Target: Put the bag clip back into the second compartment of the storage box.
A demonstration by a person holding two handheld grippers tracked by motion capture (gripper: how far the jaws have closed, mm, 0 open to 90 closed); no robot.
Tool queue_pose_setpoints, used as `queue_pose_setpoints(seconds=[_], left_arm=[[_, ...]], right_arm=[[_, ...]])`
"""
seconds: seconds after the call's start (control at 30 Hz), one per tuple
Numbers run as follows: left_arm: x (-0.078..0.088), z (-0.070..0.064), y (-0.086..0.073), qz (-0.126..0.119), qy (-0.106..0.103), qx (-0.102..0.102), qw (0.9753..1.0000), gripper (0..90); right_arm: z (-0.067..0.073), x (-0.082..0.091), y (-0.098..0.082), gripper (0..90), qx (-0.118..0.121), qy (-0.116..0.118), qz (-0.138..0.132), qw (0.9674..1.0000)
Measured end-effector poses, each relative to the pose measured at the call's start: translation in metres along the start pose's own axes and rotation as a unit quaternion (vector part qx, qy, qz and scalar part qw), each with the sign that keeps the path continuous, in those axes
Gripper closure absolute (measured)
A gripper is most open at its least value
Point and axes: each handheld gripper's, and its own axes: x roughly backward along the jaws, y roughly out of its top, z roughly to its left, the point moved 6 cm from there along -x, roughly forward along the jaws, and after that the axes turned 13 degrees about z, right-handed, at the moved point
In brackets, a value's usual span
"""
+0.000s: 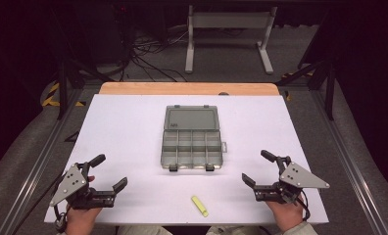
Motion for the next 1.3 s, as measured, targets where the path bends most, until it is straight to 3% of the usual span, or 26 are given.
queue_pose_setpoints(seconds=[0.67, 0.9, 1.07, 1.3], left_arm=[[-0.001, -0.001, -0.001, 0.009, -0.002, -0.006, 0.9999, 0.7], [-0.002, 0.0, -0.001, 0.011, -0.006, -0.006, 0.9999, 0.8], [-0.003, -0.002, 0.0, 0.009, -0.007, -0.007, 0.9999, 0.9], [-0.003, -0.001, -0.001, 0.007, -0.007, -0.006, 0.9999, 0.9]], right_arm=[[0.009, -0.007, 0.01, 8.3, 0.008, 0.019, 0.009, 0.9998], [0.018, -0.015, 0.021, 9.3, 0.001, 0.044, 0.021, 0.9988], [0.032, -0.026, 0.035, 10.5, 0.007, 0.075, 0.034, 0.9966], [0.042, -0.035, 0.046, 10.6, 0.014, 0.094, 0.033, 0.9949]])
